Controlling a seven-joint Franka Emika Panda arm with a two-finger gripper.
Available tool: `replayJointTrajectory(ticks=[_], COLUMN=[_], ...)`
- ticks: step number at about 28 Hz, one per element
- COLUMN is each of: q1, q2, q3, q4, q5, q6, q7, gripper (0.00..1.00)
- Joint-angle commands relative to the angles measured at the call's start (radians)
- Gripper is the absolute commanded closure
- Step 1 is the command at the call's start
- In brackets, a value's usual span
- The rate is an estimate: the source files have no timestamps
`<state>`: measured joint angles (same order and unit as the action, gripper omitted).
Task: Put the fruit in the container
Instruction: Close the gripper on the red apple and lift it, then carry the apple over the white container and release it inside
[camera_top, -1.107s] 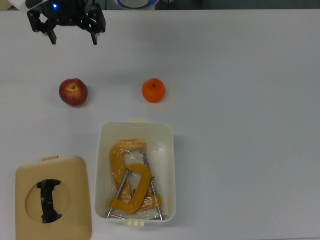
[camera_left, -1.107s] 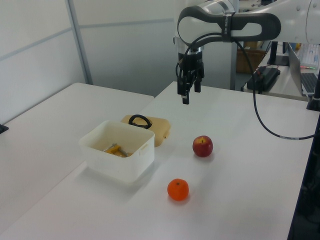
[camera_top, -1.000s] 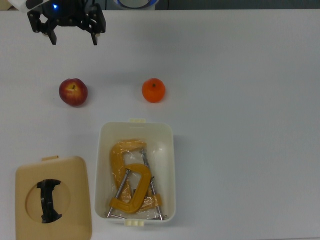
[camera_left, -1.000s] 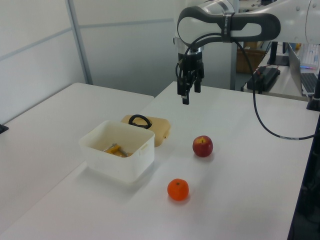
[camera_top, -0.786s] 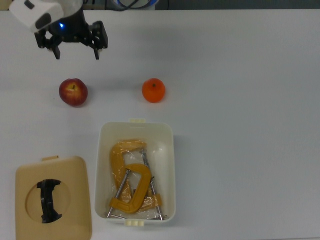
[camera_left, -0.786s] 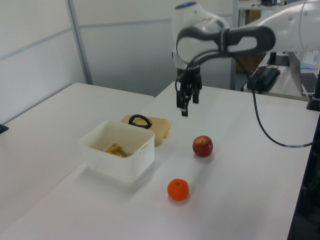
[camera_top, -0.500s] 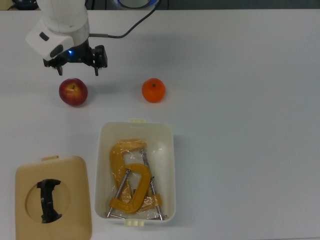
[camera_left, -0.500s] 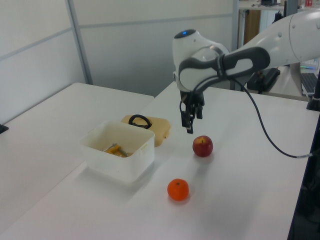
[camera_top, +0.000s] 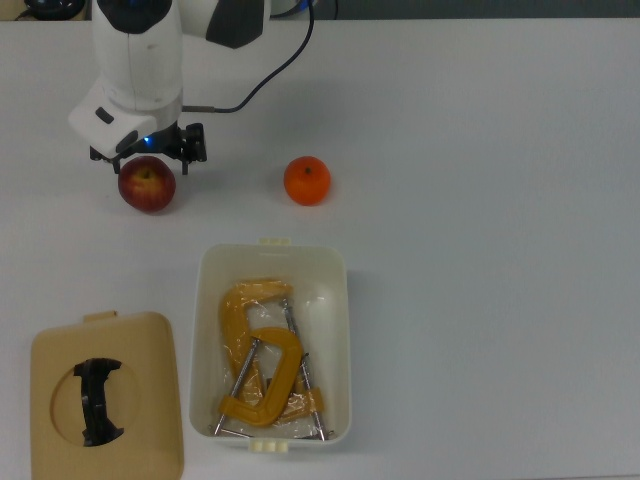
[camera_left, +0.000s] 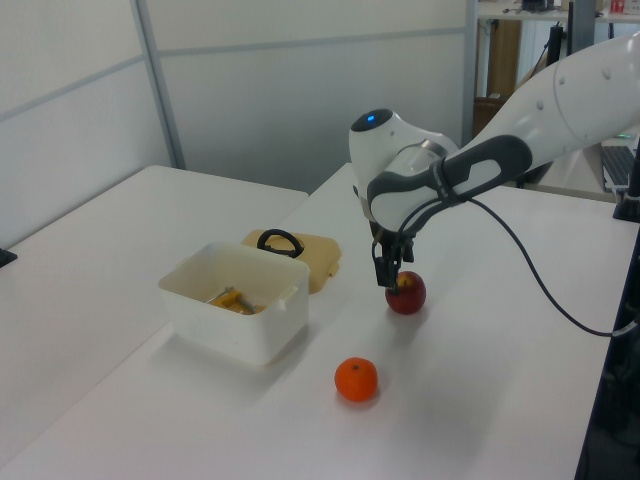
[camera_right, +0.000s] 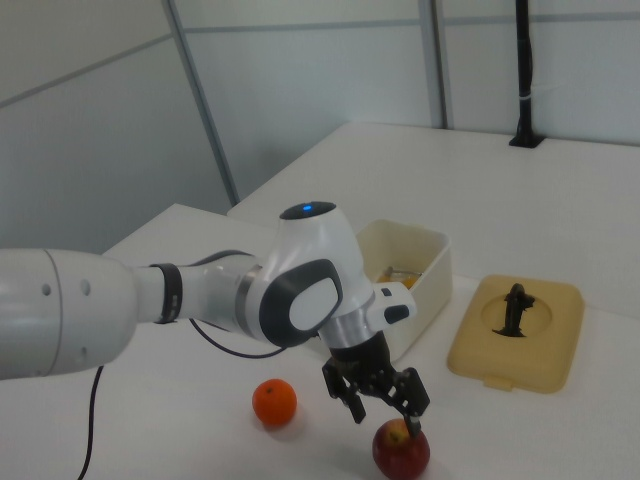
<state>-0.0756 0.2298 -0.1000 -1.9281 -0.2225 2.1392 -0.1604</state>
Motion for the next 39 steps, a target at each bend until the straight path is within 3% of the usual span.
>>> replayJointTrajectory(ticks=[1,9,11,14,15,17,18,20,25,26,30,36,39], q1=[0.007,0.007,0.007,0.007,0.005,0.005,0.003,-0.006,-0.015,-0.013,-0.012,0.026,0.051], q2=[0.04,0.088,0.085,0.074,0.066,0.056,0.048,0.03,0.005,0.009,0.017,0.052,0.068], q3=[-0.01,-0.01,-0.01,-0.01,-0.01,-0.01,-0.012,-0.012,-0.014,-0.012,-0.006,0.008,0.009], q4=[-0.019,-0.019,-0.017,-0.012,-0.009,-0.006,-0.003,0.011,0.113,0.167,0.241,0.325,0.348], q5=[-0.076,-0.129,-0.129,-0.127,-0.123,-0.113,-0.11,-0.094,0.055,0.089,0.135,0.192,0.193], q6=[0.065,0.093,0.094,0.094,0.094,0.093,0.091,0.087,0.05,0.016,-0.027,0.01,0.05], q7=[0.079,0.114,0.114,0.114,0.114,0.114,0.114,0.116,0.116,0.117,0.153,0.336,0.401], gripper=[0.0,0.0,0.19,0.57,0.8,0.96,1.0,1.0,1.0,1.0,1.0,1.0,1.0])
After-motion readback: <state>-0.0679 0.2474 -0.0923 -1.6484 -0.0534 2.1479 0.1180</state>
